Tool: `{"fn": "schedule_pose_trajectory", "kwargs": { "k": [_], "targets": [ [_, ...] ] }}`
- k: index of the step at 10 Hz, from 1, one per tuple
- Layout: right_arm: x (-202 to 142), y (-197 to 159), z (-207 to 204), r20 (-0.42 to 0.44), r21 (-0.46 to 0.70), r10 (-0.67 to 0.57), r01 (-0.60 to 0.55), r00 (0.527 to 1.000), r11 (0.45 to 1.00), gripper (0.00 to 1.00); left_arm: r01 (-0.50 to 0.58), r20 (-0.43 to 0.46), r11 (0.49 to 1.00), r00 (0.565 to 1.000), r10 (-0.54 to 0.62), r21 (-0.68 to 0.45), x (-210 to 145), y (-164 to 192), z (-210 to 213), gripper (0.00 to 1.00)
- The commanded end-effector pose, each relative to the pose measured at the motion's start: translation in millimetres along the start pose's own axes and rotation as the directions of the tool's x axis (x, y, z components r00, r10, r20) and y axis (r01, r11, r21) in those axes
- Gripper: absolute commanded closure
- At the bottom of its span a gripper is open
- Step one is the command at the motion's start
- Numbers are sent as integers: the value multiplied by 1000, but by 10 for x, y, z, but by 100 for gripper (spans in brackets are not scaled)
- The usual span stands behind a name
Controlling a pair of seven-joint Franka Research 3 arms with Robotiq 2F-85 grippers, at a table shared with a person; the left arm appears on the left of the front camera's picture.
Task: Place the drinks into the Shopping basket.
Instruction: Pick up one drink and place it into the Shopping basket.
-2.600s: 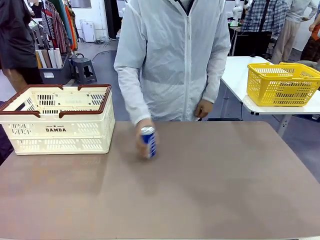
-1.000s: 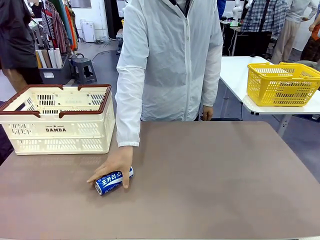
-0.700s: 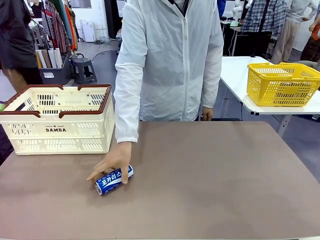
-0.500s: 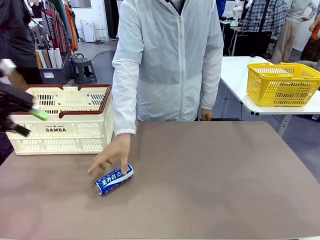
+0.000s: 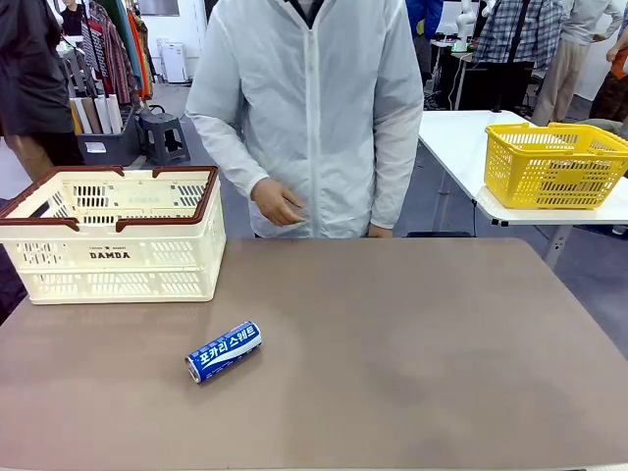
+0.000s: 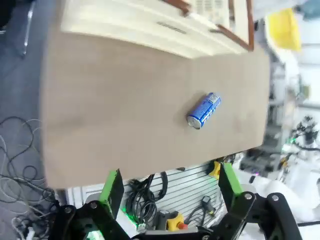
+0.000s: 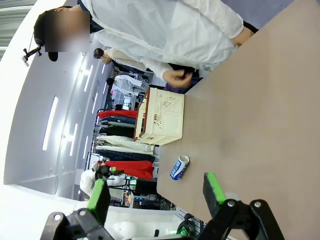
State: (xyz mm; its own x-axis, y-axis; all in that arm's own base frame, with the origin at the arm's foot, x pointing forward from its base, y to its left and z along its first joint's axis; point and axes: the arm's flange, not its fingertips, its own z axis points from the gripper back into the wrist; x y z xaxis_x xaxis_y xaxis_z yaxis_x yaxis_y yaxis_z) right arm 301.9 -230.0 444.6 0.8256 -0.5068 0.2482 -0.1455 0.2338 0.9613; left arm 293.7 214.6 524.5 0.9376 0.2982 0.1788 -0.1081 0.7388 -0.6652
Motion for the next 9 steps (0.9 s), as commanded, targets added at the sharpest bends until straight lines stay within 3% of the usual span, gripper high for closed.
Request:
{"fn": "schedule_pose_trajectory", "kwargs": {
  "k": [1,3,5,6,7,9],
  "targets": [
    [19,33,11,-1,9,12,-12,1000,1000,0,-54,48,992,997,60,-118,-188,485,372,0],
    [19,33,11,-1,9,12,-12,1000,1000,0,-50,64,984,996,62,-170,-297,493,262,0],
    [19,33,11,-1,9,12,-12,1000,1000,0,55,31,995,998,-53,-79,-241,-304,-113,0],
    [19,33,11,-1,9,12,-12,1000,1000,0,141,-35,990,989,-141,4,-250,-845,-440,0],
    [19,33,11,-1,9,12,-12,1000,1000,0,235,-105,965,969,-223,115,-298,-1438,-885,0],
    [19,33,11,-1,9,12,-12,1000,1000,0,406,-196,875,911,-363,266,-385,-2173,-1567,0]
  ]
}}
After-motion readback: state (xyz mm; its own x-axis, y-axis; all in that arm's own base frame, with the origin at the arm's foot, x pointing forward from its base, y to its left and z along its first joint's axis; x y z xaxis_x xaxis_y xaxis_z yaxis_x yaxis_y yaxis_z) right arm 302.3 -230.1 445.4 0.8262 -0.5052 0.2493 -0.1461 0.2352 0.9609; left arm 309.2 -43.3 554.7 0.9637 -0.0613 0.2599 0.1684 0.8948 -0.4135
